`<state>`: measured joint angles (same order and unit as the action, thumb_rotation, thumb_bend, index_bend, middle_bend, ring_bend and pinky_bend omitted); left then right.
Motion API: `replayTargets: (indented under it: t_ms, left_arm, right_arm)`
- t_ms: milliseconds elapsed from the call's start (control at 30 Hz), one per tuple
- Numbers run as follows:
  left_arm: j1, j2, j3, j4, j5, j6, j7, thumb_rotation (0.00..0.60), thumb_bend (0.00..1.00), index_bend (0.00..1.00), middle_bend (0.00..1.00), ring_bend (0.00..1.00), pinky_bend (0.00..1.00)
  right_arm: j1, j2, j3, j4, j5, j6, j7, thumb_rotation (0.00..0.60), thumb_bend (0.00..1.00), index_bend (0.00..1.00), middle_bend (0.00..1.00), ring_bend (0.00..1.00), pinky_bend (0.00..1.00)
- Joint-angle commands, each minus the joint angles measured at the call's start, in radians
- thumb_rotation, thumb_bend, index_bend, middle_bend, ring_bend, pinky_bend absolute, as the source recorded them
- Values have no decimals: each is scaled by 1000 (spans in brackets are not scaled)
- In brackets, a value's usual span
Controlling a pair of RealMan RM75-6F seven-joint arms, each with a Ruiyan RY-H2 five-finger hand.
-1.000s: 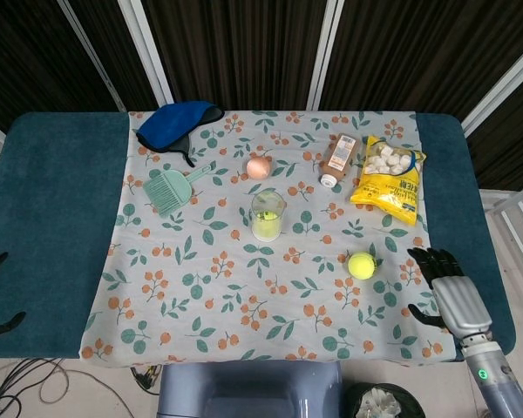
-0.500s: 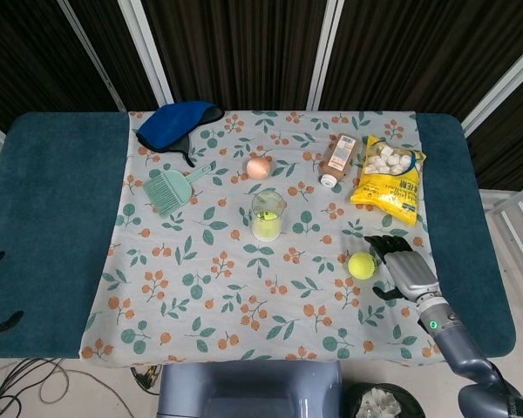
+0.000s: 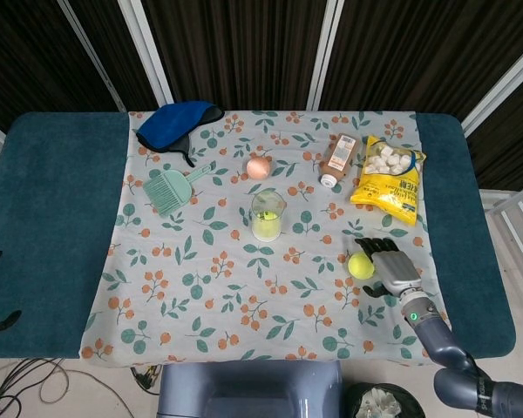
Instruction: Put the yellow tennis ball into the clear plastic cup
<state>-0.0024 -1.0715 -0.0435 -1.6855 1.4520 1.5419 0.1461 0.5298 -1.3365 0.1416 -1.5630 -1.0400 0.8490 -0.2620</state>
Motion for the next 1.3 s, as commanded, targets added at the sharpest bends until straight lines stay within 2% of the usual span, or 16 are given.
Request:
replayTargets:
  t_ms: [33, 400, 633, 767, 900, 1067, 1200, 1300]
  left_arm:
    - [0, 1, 0, -1, -2, -2, 0, 600, 0, 120, 0, 4, 54]
    - [-2, 1, -1, -2, -9, -7, 5, 600, 0, 119, 0, 4, 54]
    - [-3, 4, -1, -3, -15, -12, 4, 600, 0, 120, 0, 4, 60]
    - [-2, 8, -2, -6, -16, -9, -1, 600, 0, 120, 0, 4, 61]
    - [0, 12, -2, -8, -17, -6, -9, 600, 0, 121, 0, 4, 61]
    - [1, 17, -2, -10, -15, -4, -20, 600, 0, 122, 0, 4, 62]
    - [3, 21, -3, -11, -14, -1, -29, 600, 0, 122, 0, 4, 62]
    - [5, 25, -3, -12, -14, 2, -38, 600, 0, 122, 0, 4, 62]
  right_arm:
    - [5, -23, -3, 23, -11, 9, 9, 600, 342, 168, 139, 168, 7]
    - [20, -105, 1, 111, -44, 36, 38, 600, 342, 324, 275, 350, 82]
    - [25, -151, 8, 159, -23, 73, 3, 600, 348, 389, 347, 481, 268]
    - [32, -159, 21, 163, -13, 89, -11, 600, 405, 466, 417, 542, 369]
    - [39, -146, 39, 139, -12, 112, -26, 600, 419, 551, 474, 588, 447]
    - [49, -108, 60, 78, -17, 135, -50, 600, 420, 579, 479, 595, 520]
    - [70, -62, 91, 15, -19, 150, -83, 600, 420, 579, 479, 595, 532]
    - [106, -14, 149, -54, 0, 160, -120, 600, 420, 579, 479, 595, 497]
